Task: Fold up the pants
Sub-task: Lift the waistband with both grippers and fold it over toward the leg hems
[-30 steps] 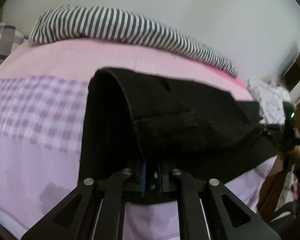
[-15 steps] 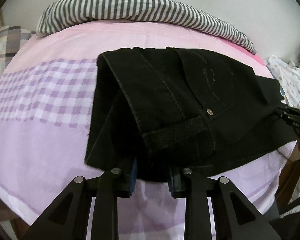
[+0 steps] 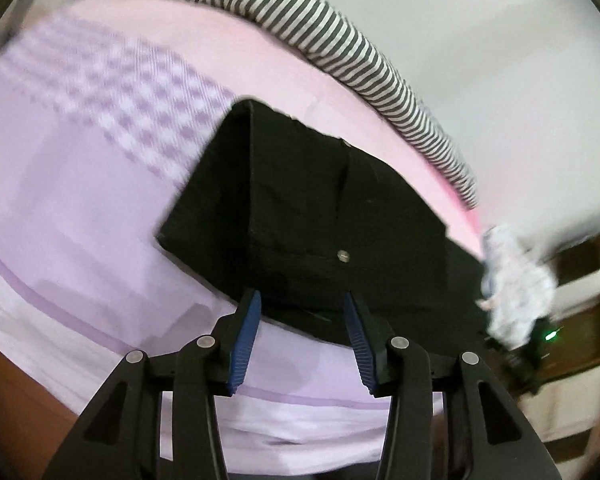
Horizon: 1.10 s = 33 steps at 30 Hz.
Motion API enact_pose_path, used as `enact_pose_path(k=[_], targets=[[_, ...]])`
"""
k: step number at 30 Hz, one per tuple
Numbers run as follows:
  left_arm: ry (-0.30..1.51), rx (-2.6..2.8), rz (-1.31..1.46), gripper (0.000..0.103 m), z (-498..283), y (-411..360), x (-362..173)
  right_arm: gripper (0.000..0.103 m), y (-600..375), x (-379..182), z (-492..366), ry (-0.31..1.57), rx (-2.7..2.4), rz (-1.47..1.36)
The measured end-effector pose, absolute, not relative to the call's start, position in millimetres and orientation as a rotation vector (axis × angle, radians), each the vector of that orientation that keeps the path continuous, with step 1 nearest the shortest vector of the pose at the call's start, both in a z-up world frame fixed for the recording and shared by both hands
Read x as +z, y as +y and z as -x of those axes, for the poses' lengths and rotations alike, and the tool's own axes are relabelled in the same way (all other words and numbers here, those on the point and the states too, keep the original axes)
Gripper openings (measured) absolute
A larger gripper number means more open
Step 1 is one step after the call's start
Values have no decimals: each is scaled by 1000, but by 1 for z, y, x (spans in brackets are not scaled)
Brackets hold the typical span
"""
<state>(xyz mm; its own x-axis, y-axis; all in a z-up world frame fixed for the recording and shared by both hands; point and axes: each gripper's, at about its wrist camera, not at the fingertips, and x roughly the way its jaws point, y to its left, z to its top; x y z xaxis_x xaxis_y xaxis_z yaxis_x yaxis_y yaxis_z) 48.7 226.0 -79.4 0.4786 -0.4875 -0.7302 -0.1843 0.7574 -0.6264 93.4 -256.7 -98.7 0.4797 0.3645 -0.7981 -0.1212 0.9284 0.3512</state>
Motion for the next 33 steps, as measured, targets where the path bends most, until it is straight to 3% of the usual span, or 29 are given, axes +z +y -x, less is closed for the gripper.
enact_pose_path(k=[8,27,29,33], targets=[[1075,-173,952,45,-58,225,-105,48,-267,-100,-88,1006,289,-414],[1035,-118,1081,45,-63,224,-130,48,-274,-106,-90,1010,245,-414],[994,-102,1080,33,-61,223,-125,48,-277,-109,-91,1018,235,-420],[945,-89,1027,24,-59,220,-114,48,-284,-116,-92,1031,206,-450]])
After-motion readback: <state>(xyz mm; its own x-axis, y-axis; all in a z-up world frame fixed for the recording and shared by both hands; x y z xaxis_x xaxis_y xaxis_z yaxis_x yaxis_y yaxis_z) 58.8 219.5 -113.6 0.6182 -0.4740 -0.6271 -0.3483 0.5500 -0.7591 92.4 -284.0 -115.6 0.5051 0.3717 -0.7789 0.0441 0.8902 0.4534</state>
